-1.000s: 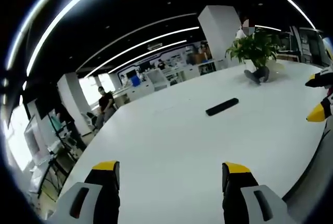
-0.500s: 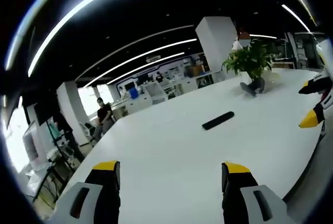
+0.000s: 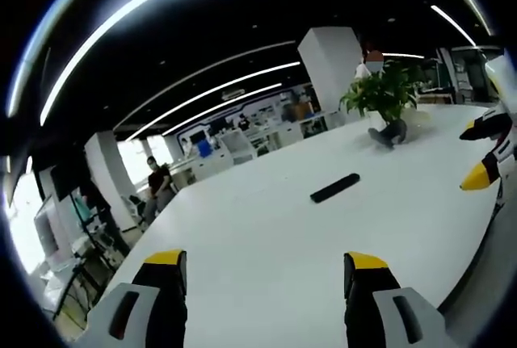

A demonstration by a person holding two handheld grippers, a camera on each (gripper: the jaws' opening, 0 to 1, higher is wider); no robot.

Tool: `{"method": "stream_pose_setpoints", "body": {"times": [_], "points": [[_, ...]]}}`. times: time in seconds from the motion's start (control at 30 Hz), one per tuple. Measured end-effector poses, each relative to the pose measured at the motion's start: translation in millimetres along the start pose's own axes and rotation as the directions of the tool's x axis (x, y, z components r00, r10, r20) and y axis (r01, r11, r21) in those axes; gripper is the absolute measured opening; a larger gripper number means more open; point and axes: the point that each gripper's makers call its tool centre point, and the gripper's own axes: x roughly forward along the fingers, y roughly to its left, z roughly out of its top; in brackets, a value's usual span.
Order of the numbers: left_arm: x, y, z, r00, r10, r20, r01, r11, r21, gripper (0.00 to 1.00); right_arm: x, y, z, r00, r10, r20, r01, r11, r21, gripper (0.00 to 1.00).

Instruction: Press the specified remote control buttons in sequence, fully releasing each button before pressing the next.

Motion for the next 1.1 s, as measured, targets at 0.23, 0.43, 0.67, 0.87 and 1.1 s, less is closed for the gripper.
{"method": "stream_pose_setpoints", "body": {"times": [0.23, 0.43, 0.67, 0.87, 1.1], "points": [[-0.3, -2.4, 0.4, 1.000, -0.015, 0.002, 0.015, 1.000, 0.001, 0.82, -2.3, -1.5, 4.3, 1.000, -0.006, 0.028, 0.005, 1.000, 0.013, 0.75], [-2.8, -8.0, 5.1, 0.999, -0.044, 0.026, 0.043, 0.999, 0.009, 0.82, -4.5, -6.1, 6.9, 0.999, -0.021, 0.045, 0.020, 0.999, 0.035, 0.75], [-3.6, -4.0, 5.7, 0.999, -0.044, 0.028, 0.045, 0.998, -0.047, 0.82, -3.3, -1.5, 2.4, 1.000, -0.004, 0.015, 0.004, 1.000, 0.015, 0.75], [-5.7, 1.3, 12.7, 0.999, -0.030, 0.029, 0.033, 0.992, -0.124, 0.82, -3.6, -8.9, 1.0, 1.000, -0.018, -0.004, 0.018, 1.000, 0.007, 0.77], [-4.2, -16.4, 11.4, 0.994, -0.107, 0.025, 0.109, 0.987, -0.118, 0.80, -2.9, -22.9, -5.3, 0.997, -0.071, -0.031, 0.072, 0.997, 0.033, 0.77]]}}
